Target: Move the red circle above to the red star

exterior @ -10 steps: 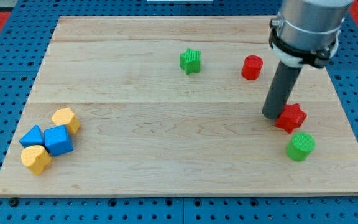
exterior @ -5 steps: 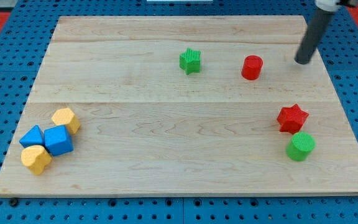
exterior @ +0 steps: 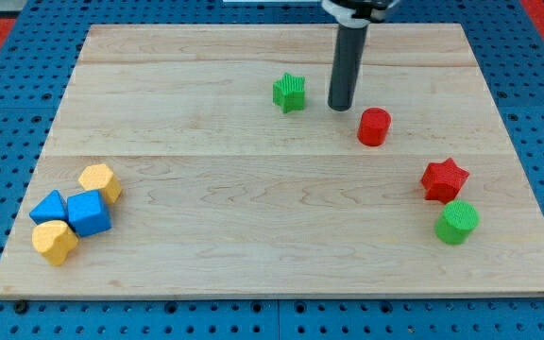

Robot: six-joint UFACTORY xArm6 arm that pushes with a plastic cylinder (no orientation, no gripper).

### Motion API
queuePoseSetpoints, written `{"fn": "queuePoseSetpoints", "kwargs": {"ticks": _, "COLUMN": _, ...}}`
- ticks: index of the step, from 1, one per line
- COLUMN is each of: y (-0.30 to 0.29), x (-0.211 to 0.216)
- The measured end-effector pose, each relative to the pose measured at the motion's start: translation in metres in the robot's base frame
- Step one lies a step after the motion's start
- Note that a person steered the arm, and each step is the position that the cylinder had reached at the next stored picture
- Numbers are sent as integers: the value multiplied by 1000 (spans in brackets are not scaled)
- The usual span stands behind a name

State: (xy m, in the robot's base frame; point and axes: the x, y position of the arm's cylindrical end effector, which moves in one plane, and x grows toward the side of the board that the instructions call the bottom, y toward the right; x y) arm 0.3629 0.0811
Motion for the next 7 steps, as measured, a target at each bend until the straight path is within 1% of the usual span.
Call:
{"fn": "queuePoseSetpoints", "kwargs": {"ticks": 1, "y": 45, "x": 26}}
{"fn": "queuePoseSetpoints", "kwargs": {"ticks": 2, "y": 89, "x": 40}}
{"fn": "queuePoseSetpoints", "kwargs": {"ticks": 3, "y": 73, "x": 29}}
{"fn": "queuePoseSetpoints", "kwargs": {"ticks": 4, "y": 34, "x": 40}}
{"fn": "queuePoseSetpoints", "kwargs": {"ticks": 5, "y": 17, "x": 65}}
{"fn": "queuePoseSetpoints", "kwargs": {"ticks": 6, "y": 51, "x": 95}}
{"fn": "queuePoseSetpoints", "kwargs": {"ticks": 7, "y": 59, "x": 87}}
